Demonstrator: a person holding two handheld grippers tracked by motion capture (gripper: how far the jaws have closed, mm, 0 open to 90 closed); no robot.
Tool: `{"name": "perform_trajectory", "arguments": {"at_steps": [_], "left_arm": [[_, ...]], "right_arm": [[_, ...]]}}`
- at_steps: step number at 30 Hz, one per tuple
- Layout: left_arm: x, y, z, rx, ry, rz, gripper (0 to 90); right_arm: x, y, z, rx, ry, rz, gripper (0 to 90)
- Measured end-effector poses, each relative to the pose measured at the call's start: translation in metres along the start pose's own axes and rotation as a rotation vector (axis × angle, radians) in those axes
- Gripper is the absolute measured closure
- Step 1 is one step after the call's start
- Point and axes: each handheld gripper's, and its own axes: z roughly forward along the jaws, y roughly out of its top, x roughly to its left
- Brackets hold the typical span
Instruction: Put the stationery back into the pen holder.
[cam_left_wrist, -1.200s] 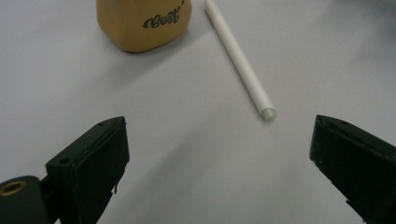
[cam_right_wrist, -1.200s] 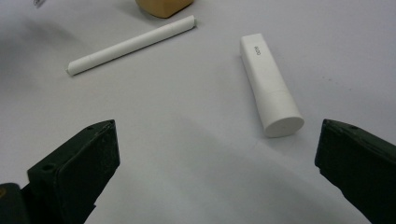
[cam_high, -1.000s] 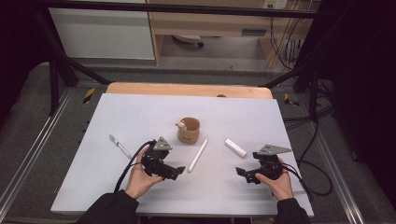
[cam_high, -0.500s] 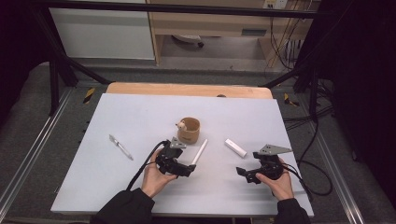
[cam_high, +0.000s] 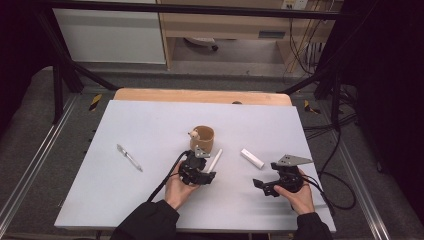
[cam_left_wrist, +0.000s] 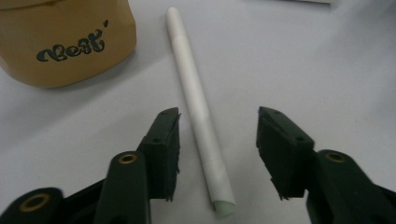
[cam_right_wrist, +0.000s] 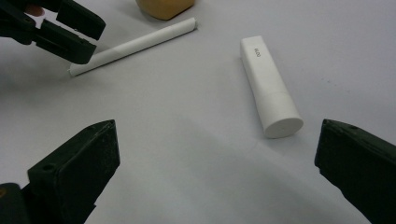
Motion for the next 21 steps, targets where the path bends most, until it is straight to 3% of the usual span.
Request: {"name": "perform_trajectory", "arguments": {"at_steps": [4,9,21], "left_arm": [[-0.003,0.000,0.007,0.007,0.030,0.018,62.1],[-0.005,0.000,0.012,0.011,0.059,0.022,68.7],[-0.007,0.000,0.018,0.023,0.101,0.027,74.5]], "right_arm": [[0.000,0.000,0.000,0.001,0.000,0.000,0.6],[0.000,0.000,0.000,0.000,0.001,-0.002,0.6],[0.000,0.000,0.000,-0.001,0.005,-0.003,0.7]]}}
